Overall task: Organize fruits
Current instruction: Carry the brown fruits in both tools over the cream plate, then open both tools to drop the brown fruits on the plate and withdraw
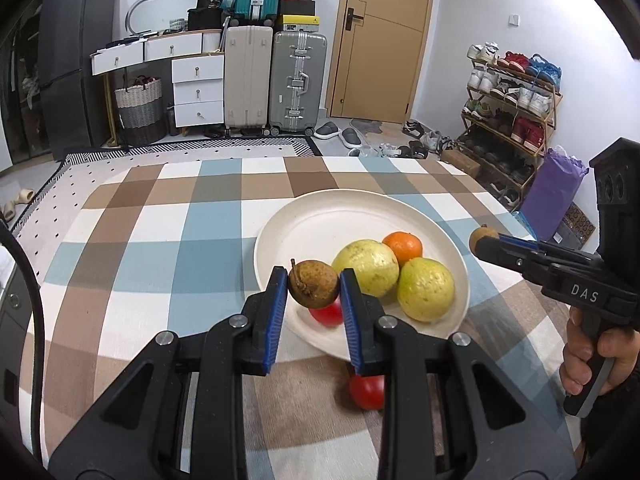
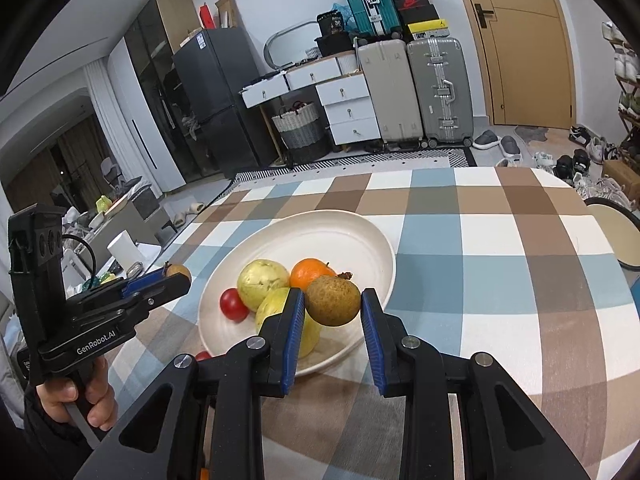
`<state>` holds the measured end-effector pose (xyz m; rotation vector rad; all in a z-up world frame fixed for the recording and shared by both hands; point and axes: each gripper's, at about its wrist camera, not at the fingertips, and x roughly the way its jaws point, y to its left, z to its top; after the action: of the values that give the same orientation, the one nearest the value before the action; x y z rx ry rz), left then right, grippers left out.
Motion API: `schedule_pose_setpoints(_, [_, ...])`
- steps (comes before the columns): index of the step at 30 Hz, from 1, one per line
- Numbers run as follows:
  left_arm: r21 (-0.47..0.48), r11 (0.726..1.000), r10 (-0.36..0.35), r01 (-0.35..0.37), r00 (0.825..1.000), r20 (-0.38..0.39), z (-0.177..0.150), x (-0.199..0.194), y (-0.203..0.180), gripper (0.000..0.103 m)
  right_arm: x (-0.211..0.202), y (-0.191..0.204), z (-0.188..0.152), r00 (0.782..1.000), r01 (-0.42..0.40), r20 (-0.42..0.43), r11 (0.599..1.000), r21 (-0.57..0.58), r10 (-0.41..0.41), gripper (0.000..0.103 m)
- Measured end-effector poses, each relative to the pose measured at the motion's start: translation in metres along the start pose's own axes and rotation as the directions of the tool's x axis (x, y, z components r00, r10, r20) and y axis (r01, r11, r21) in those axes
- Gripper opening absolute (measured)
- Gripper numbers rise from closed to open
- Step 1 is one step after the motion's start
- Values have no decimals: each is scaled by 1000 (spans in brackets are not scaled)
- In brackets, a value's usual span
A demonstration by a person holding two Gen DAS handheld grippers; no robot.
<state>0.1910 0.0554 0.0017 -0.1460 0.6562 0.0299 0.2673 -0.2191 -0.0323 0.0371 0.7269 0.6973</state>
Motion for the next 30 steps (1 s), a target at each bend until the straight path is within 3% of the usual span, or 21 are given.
schedule_pose_setpoints(17, [-9,1000,16,-16,1000,-21,14,50,12,24,31,-10,3,999,13,-35,1000,10,-13,30])
schedule_pose_setpoints(28, [-16,1000,14,-15,999,-46,11,61,14,24,34,-13,2,999,5,-47,1000,26,-4,30])
schedule_pose_setpoints(30, [-18,1000,22,-23,999,-49,12,62,14,24,33,-13,2,999,3,-43,1000,26,-2,33])
